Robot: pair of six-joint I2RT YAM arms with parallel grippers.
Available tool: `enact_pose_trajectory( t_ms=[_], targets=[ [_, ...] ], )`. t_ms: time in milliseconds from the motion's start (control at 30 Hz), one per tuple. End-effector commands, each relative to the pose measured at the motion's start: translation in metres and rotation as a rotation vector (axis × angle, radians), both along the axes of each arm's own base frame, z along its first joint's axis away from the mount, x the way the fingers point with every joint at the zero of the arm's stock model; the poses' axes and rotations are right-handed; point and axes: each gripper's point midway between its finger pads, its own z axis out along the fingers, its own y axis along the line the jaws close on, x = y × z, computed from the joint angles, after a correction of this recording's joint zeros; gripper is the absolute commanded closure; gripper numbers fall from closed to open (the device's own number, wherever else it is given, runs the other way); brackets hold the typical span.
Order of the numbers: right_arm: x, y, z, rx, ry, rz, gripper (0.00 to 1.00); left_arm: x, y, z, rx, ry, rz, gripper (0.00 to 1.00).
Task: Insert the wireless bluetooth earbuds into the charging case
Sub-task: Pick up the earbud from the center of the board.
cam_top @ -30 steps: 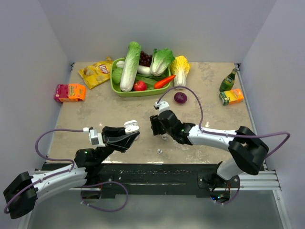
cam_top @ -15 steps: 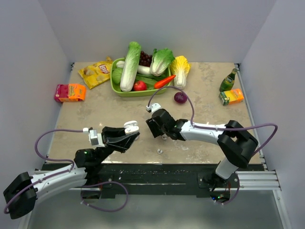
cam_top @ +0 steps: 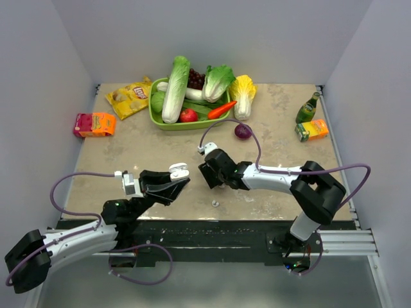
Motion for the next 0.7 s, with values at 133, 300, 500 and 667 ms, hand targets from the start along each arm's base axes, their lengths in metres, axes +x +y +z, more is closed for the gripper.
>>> enact_pose_trajectory(
  t_ms=[133,300,500,667],
  targets=[
    [0.009,-0.011,-0.008,-0.068,-0.018,-0.063,0.37,-0.011,0.012,-0.031,0.002,-0.013,-0.008,1.00],
    [0.014,-0.012,-0.012,-0.086,-0.016,-0.091,0.36,-0.011,0.012,-0.032,0.002,-0.009,-0.007,1.00],
    [0.024,-0.014,-0.014,-0.075,-0.006,-0.129,0.36,-0.010,0.012,-0.034,0.004,-0.005,-0.002,1.00],
    [0.036,-0.020,-0.014,-0.074,-0.006,-0.167,0.36,-0.010,0.013,-0.037,0.009,-0.001,0.001,1.00]
  ],
)
